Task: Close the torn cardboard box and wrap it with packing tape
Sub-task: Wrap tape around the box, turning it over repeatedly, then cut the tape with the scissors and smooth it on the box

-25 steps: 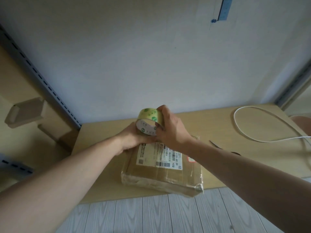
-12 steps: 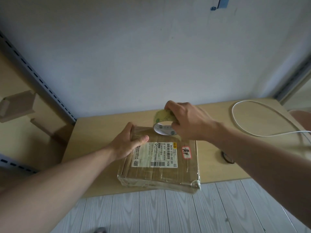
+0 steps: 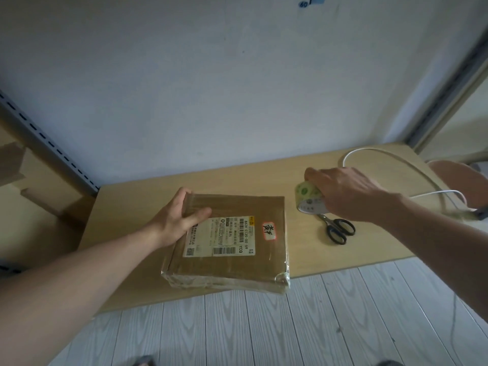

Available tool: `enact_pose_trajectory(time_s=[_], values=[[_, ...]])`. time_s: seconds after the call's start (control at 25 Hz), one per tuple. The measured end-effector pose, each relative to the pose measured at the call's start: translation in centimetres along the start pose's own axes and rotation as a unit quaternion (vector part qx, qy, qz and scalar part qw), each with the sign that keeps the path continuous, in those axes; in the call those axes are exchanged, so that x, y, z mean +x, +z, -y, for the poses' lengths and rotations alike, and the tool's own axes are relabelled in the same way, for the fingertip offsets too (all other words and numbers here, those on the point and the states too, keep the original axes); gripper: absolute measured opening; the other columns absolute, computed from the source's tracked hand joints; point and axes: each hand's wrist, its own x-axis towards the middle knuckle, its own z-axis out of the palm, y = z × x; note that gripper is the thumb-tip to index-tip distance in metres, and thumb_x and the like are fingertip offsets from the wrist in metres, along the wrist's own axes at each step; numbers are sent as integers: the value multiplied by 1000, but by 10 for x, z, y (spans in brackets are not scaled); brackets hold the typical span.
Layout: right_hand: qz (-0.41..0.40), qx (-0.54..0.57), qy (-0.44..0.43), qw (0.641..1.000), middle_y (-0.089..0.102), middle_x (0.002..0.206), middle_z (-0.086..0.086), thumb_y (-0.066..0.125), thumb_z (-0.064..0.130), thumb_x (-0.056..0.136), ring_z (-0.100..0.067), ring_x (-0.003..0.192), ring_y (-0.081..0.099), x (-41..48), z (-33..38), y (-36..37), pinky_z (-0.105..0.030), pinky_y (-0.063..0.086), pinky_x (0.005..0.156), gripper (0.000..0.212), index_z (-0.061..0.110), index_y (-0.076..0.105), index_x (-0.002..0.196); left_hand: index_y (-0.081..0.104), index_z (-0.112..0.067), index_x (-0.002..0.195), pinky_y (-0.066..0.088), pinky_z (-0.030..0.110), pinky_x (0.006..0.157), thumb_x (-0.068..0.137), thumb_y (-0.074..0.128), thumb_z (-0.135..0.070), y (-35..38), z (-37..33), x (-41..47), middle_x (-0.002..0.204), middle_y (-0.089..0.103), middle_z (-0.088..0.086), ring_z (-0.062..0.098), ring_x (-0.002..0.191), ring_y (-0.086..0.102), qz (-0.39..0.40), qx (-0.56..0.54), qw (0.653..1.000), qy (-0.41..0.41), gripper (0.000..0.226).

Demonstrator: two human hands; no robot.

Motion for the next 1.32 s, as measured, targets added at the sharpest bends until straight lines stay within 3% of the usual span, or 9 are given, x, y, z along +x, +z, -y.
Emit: enact_pose_trajectory(time_s=[0.2, 0.36, 0.48, 0.56, 0.68, 0.84, 0.92, 1.08, 1.32], values=[[44, -27, 11, 999, 68, 110, -5, 51, 19, 95, -25, 73, 58, -2, -5, 26, -30, 39, 56, 29, 14, 44, 123, 41, -25, 120, 47, 29, 79, 51, 52, -100, 1, -2, -1, 89, 67, -4, 14, 86, 62, -16, 8, 1000, 19, 103], [85, -30, 32, 995, 66, 109, -2, 49, 19, 97, -24, 73, 56, -4, -2, 44, -31, 37, 56, 27, 17, 40, 123, 43, -31, 114, 50, 38, 78, 55, 53, -99, 2, 0, -1, 86, 68, 4, 23, 80, 64, -1, 8, 1000, 13, 91], [98, 4, 47, 994, 65, 105, -1, 51, 19, 96, -22, 70, 53, -4, 0, 52, -32, 40, 55, 23, 17, 41, 117, 42, -25, 128, 46, 40, 88, 70, 36, -95, -5, -2, 2, 114, 62, 6, 26, 102, 59, 3, 173, 985, 24, 91], [113, 16, 51, 992, 63, 103, -1, 55, 21, 94, -22, 70, 51, -9, 2, 58, -31, 36, 55, 25, 17, 42, 115, 41, -18, 141, 35, 48, 107, 81, 16, -86, -8, -14, 9, 139, 48, 4, 20, 127, 46, -4, 358, 929, 95, 94], [111, 33, 42, 992, 63, 101, -3, 59, 20, 91, -23, 69, 50, -17, 2, 67, -29, 34, 55, 29, 15, 43, 115, 34, -19, 151, 12, 62, 120, 85, 8, -75, 11, -61, 18, 158, 36, 1, 14, 144, 33, 76, 432, 889, 131, 90], [115, 57, 53, 990, 62, 99, -2, 59, 20, 91, -23, 69, 50, -17, 0, 67, -31, 35, 55, 26, 16, 44, 112, 38, -17, 145, 21, 63, 118, 85, 25, -84, 92, -123, 25, 150, 47, 3, 20, 137, 44, 157, 440, 872, 146, 91], [118, 63, 68, 989, 61, 96, -1, 60, 21, 89, -23, 70, 52, -16, -1, 65, -31, 34, 54, 25, 18, 43, 108, 43, -18, 136, 23, 63, 114, 77, 37, -87, 117, -138, 26, 139, 51, 3, 25, 132, 46, 132, 456, 872, 122, 91], [60, 84, 94, 990, 59, 93, -3, 57, 19, 87, -29, 70, 53, -20, -16, 50, -31, 27, 49, 26, 16, 44, 109, 44, -26, 105, 33, 56, 104, 79, 55, -61, 122, -139, 31, 109, 51, -3, 26, 116, 48, 57, 429, 898, 84, 46], [-9, 98, 90, 991, 59, 90, -4, 50, 8, 89, -28, 69, 49, -29, -21, 42, -31, 26, 45, 28, 16, 44, 115, 46, -25, 99, 35, 50, 96, 80, 55, -55, 116, -132, 38, 104, 55, -5, 22, 105, 50, 18, 413, 907, 75, 37]])
